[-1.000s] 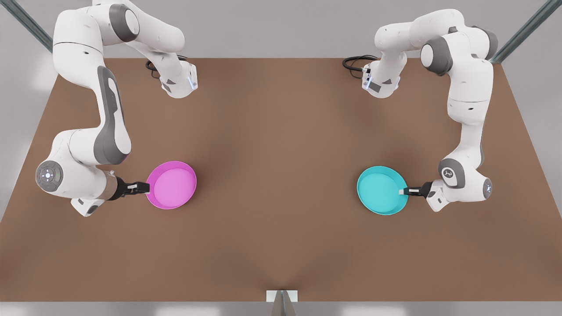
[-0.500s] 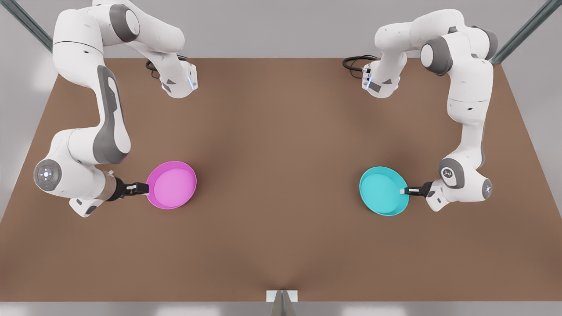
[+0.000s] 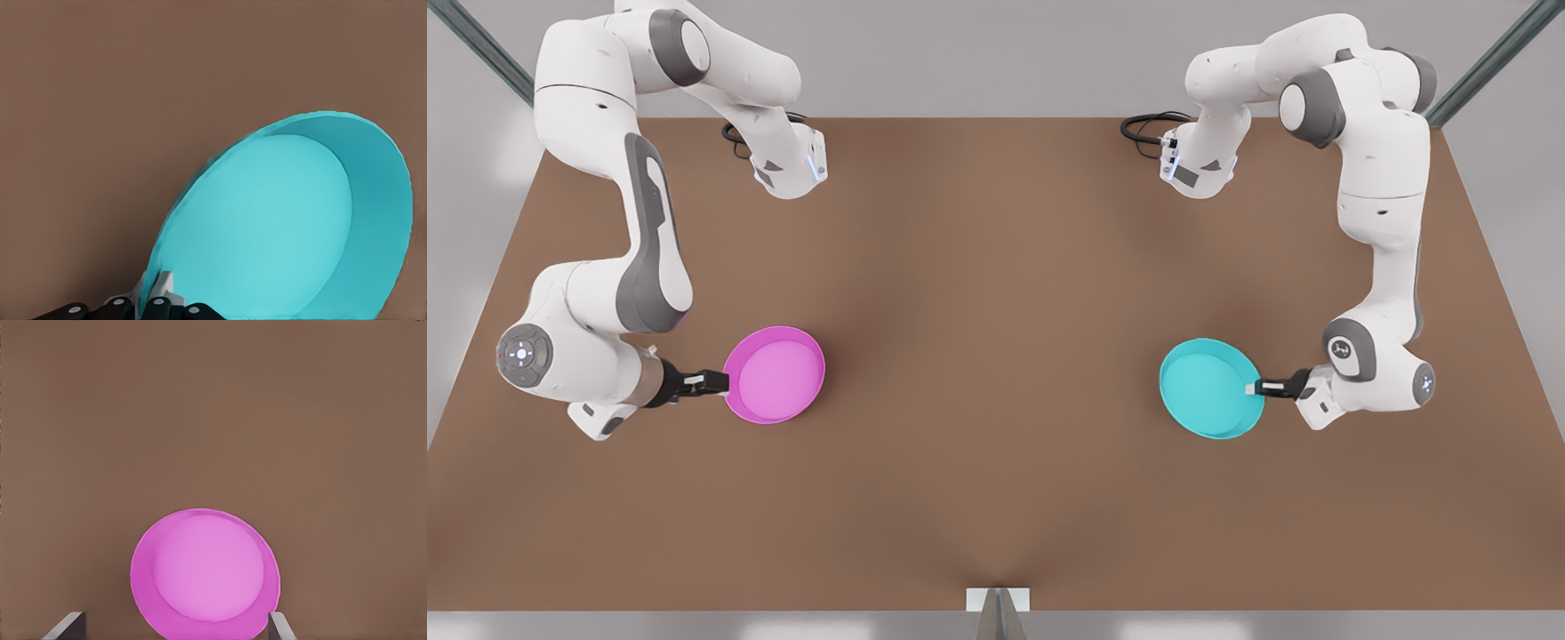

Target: Flip the blue plate over with the left arm, and stack the pink plate on top of the blue plate with the right arm

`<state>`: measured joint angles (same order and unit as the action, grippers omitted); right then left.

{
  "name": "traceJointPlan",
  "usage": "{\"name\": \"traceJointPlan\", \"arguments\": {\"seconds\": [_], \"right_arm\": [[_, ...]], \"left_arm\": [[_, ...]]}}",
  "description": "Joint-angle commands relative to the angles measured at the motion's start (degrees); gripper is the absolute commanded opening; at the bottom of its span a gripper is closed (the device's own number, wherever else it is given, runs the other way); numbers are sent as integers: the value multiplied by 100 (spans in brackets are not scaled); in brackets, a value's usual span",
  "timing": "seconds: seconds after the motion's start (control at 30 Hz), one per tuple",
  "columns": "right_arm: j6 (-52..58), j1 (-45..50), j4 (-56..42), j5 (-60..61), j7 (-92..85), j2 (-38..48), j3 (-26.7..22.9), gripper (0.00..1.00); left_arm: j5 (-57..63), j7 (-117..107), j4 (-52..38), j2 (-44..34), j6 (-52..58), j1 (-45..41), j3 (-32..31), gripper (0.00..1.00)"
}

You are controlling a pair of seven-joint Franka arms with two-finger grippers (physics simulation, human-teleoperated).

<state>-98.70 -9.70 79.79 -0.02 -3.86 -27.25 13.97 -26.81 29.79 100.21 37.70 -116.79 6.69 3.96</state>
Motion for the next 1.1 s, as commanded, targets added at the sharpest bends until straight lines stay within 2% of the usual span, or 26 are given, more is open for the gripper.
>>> {"name": "traceJointPlan", "arguments": {"seconds": [0.0,0.33,0.4,0.47,0.6,0.8,0.97,1.07], "right_arm": [[0,-14,2,11,8,0,0,100],[123,-365,186,-156,52,36,0,100],[-650,-445,968,-385,-45,150,35,100],[-975,-700,1294,-332,-62,150,53,100],[-1081,-621,1258,-306,-80,79,53,100],[-1081,-664,1267,-200,-247,-8,53,100],[-1072,-928,1285,-209,-660,-492,44,100],[-1055,-928,1294,-209,-642,-562,44,100]], "left_arm": [[-466,18,-10,0,16,-1,0,21],[-440,0,-300,0,324,-89,0,21],[-431,9,-300,0,324,-98,0,21],[-352,9,-432,0,464,-142,0,21],[-141,9,-555,0,578,-300,0,21],[316,-78,-836,0,781,-546,0,21],[1248,-711,-1091,0,956,-819,-35,21],[1783,-1335,-1416,9,1281,-1337,-53,21]]}}
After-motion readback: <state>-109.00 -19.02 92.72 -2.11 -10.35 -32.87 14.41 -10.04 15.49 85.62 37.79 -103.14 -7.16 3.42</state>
